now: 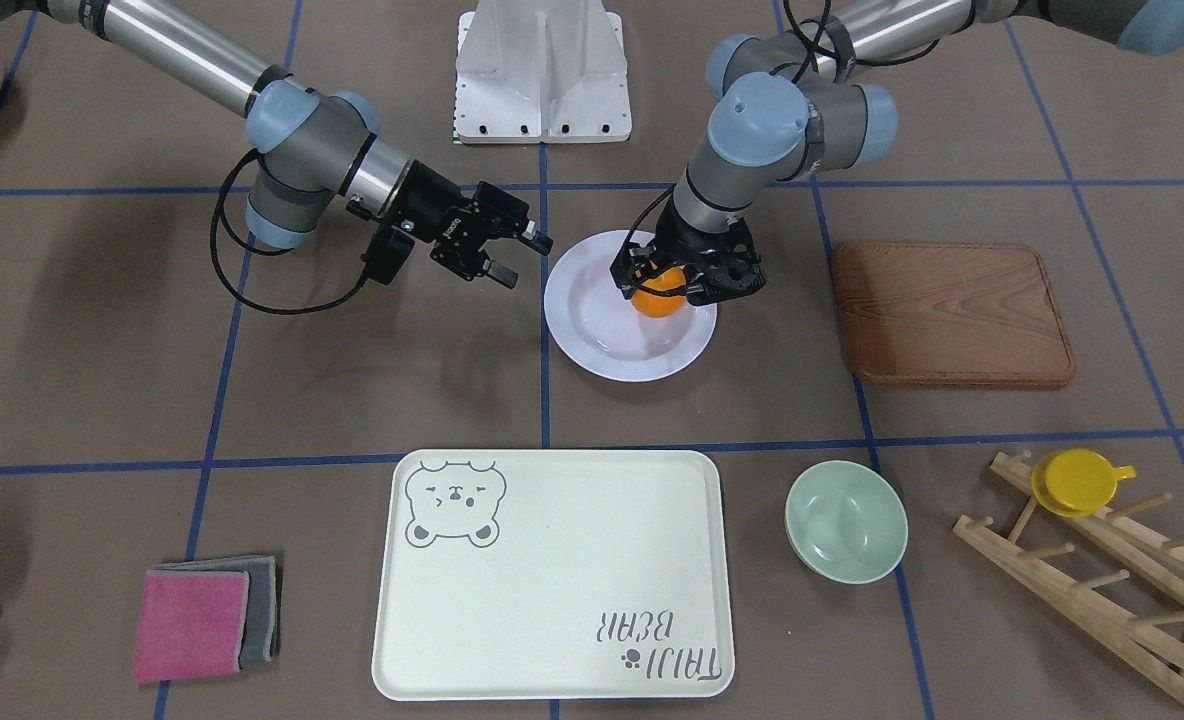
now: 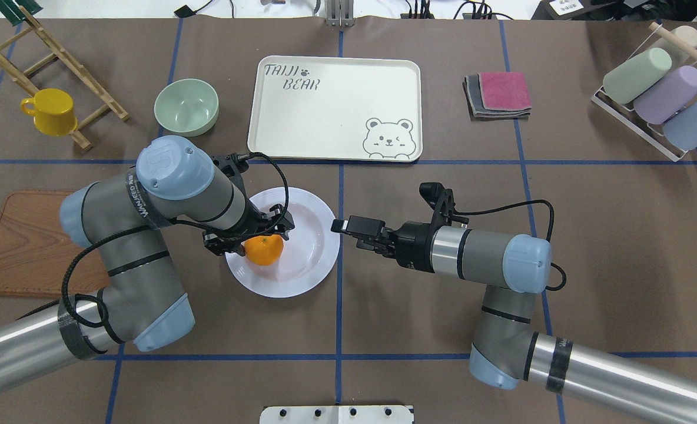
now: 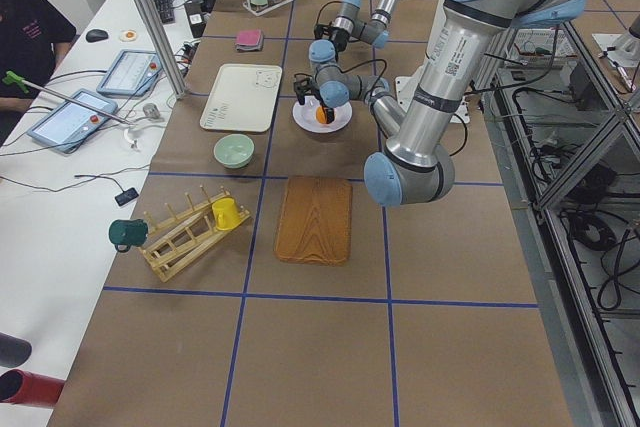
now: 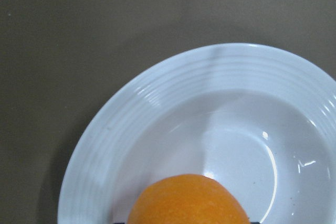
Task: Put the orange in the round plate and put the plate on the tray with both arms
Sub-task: 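Lower the orange into the plate with the left gripper while the right grips the rim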
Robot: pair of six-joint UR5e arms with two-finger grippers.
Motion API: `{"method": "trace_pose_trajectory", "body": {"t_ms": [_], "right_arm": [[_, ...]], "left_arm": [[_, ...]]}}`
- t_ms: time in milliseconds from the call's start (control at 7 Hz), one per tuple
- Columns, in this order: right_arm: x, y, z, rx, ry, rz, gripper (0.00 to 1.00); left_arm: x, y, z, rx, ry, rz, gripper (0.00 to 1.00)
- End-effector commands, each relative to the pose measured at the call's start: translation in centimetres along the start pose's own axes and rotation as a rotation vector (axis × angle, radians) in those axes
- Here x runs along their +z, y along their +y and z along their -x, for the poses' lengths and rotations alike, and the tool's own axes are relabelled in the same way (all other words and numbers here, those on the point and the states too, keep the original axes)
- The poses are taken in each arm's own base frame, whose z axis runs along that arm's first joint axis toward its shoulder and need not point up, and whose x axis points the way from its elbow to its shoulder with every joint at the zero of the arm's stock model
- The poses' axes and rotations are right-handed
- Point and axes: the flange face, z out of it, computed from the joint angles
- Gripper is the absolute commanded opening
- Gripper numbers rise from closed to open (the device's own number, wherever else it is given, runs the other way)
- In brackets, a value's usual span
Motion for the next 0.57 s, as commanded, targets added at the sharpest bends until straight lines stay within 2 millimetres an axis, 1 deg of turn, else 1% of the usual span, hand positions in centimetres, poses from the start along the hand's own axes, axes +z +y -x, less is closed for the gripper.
{"method": "trace_pose_trajectory", "body": {"t_ms": [0,143,286,429], "right_arm": [[1.3,1.5,-0.1,0.002,0.017,0.001,1.0],[2.0,2.2,-0.1,0.004,0.035,-0.005,1.0],[2.3,2.7,-0.6,0.006,0.046,-0.002,1.0],[3.3,2.8,-0.7,0.006,0.054,-0.002,1.0]], "left_arm": [[-0.4,0.1,-0.1,0.005,0.007,-0.006,0.98],[-1.0,-0.2,-0.1,0.007,0.014,-0.006,0.98],[-2.3,-0.9,0.1,0.005,0.03,-0.018,0.98],[-2.6,-1.1,0.2,0.005,0.032,-0.02,0.98]]}}
